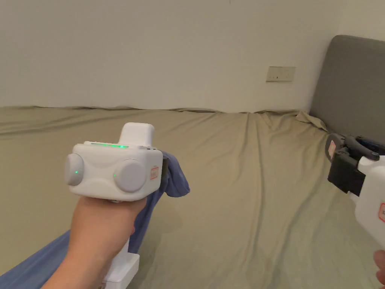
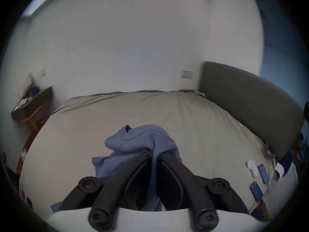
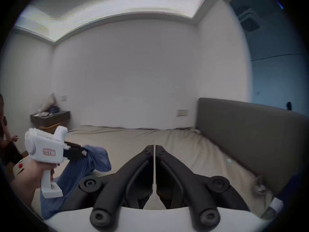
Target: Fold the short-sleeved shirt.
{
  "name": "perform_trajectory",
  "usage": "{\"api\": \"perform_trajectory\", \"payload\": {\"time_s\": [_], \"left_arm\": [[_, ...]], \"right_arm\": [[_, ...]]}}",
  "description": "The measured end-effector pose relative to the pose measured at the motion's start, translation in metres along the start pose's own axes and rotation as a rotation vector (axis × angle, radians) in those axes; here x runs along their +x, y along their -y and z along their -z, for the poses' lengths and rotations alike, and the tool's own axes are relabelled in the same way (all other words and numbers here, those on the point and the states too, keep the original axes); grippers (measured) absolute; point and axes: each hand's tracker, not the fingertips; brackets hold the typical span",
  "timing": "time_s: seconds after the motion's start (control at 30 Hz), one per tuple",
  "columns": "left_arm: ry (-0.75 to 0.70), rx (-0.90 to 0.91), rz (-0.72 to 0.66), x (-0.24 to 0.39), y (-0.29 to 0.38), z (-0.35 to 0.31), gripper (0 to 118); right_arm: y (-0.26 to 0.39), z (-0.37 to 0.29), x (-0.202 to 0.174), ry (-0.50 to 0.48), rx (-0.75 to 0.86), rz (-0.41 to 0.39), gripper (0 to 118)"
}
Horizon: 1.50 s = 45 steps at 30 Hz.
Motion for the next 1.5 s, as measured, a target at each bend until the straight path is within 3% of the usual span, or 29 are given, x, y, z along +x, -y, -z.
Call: {"api": "perform_trajectory", "payload": {"time_s": [0.13, 0.3, 0.43, 0.47, 0.53, 0.57, 0.6, 0.63, 0.73, 0.77, 0.8, 0.9, 0.97, 1.0, 1.03, 1.07, 1.1, 1.2, 1.37, 1.4, 1.43, 1.47, 1.5], "left_arm": [[0.143, -0.051, 0.079, 0.104, 0.019, 0.034, 0], [0.206, -0.292, 0.154, 0.207, 0.103, 0.083, 0], [0.239, -0.485, 0.236, 0.261, 0.182, 0.106, 1], [0.241, -0.504, 0.257, 0.269, 0.196, 0.108, 8], [0.24, -0.576, 0.294, 0.278, 0.219, 0.114, 108], [0.235, -0.592, 0.311, 0.276, 0.222, 0.116, 118], [0.233, -0.613, 0.331, 0.27, 0.219, 0.115, 115], [0.326, -0.649, 0.226, 0.255, 0.209, 0.104, 115], [0.479, -0.506, -0.089, 0.206, 0.15, 0.058, 115], [0.49, -0.281, -0.071, 0.181, 0.122, 0.035, 115], [0.475, -0.193, -0.091, 0.157, 0.106, 0.01, 115], [0.318, -0.04, -0.061, 0.083, 0.083, -0.069, 116], [0.042, 0.047, -0.013, 0.037, 0.087, -0.12, 111], [-0.074, 0.061, -0.011, 0.019, 0.098, -0.14, 81], [-0.178, 0.031, -0.021, 0.001, 0.11, -0.155, 26], [-0.242, -0.012, -0.043, -0.013, 0.122, -0.163, 0], [-0.316, -0.051, -0.068, -0.025, 0.14, -0.176, 0], [-0.191, -0.143, -0.261, -0.061, 0.174, -0.184, 0], [-0.286, -0.181, -0.205, -0.112, 0.178, -0.135, 0], [-0.286, -0.184, -0.201, -0.12, 0.177, -0.119, 39], [-0.288, -0.186, -0.194, -0.133, 0.179, -0.095, 97], [-0.29, -0.188, -0.188, -0.147, 0.181, -0.07, 118], [-0.293, -0.191, -0.181, -0.163, 0.183, -0.036, 118]], "right_arm": [[-0.005, -0.048, 0.072, 0.147, 0.013, -0.018, 4], [0.005, -0.089, 0.121, 0.25, -0.007, -0.057, 4], [0.019, -0.093, 0.138, 0.243, -0.052, -0.052, 4], [0.022, -0.092, 0.14, 0.233, -0.065, -0.046, 4], [0.026, -0.092, 0.141, 0.213, -0.084, -0.042, 4], [0.027, -0.091, 0.141, 0.2, -0.089, -0.04, 4], [0.027, -0.091, 0.14, 0.186, -0.095, -0.036, 4], [0.028, -0.091, 0.139, 0.169, -0.099, -0.033, 4], [0.029, -0.091, 0.135, 0.112, -0.084, -0.006, 4], [0.029, -0.09, 0.132, 0.087, -0.077, 0.011, 4], [0.03, -0.089, 0.129, 0.062, -0.069, 0.03, 4], [0.037, -0.078, 0.115, -0.027, -0.084, 0.074, 4], [0.046, -0.069, 0.098, -0.085, -0.109, 0.082, 4], [0.052, -0.064, 0.087, -0.122, -0.121, 0.083, 4], [0.059, -0.059, 0.075, -0.156, -0.135, 0.082, 4], [0.065, -0.054, 0.064, -0.185, -0.151, 0.083, 4], [0.072, -0.049, 0.051, -0.214, -0.172, 0.089, 4], [0.089, -0.03, 0.017, -0.315, -0.235, 0.118, 4], [0.1, -0.005, -0.025, -0.399, -0.275, 0.102, 4], [0.103, 0.0, -0.029, -0.412, -0.283, 0.103, 4], [0.107, 0.005, -0.032, -0.424, -0.293, 0.103, 4], [0.111, 0.01, -0.034, -0.43, -0.306, 0.1, 4], [0.117, 0.016, -0.035, -0.425, -0.329, 0.089, 4]]}}
